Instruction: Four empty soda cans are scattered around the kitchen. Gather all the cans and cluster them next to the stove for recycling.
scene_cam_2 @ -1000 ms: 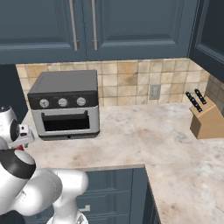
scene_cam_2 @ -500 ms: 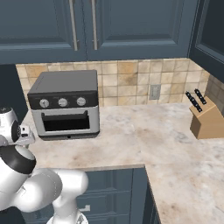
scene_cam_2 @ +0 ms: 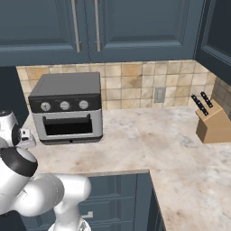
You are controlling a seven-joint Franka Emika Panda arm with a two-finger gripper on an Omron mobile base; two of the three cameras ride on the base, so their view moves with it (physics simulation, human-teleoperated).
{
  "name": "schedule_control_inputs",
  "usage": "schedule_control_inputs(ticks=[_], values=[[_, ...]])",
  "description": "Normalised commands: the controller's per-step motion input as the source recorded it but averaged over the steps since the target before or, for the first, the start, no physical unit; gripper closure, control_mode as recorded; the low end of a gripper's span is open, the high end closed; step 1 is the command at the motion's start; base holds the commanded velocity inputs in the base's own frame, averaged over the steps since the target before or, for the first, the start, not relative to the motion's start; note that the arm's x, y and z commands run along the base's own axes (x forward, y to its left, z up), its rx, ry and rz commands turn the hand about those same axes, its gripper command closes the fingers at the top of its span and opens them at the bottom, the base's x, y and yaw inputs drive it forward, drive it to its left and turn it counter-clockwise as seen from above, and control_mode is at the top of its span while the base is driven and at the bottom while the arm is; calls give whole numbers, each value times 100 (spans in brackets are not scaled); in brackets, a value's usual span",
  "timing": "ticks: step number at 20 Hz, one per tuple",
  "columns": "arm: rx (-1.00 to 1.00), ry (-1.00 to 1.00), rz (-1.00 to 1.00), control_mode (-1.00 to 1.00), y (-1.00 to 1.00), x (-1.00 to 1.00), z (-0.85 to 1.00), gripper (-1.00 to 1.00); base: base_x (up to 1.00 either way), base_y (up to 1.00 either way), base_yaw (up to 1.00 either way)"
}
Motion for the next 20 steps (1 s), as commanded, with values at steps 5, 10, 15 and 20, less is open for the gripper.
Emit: schedule_control_inputs(ticks=[5,10,15,20], values=[[0,0,0,-100,0,0,0,100,0,0,0],[1,0,0,-100,-7,-32,2,100,0,0,0],[7,0,-7,-100,-63,-81,31,100,0,0,0],[3,0,-15,-100,-95,-28,40,100,0,0,0]])
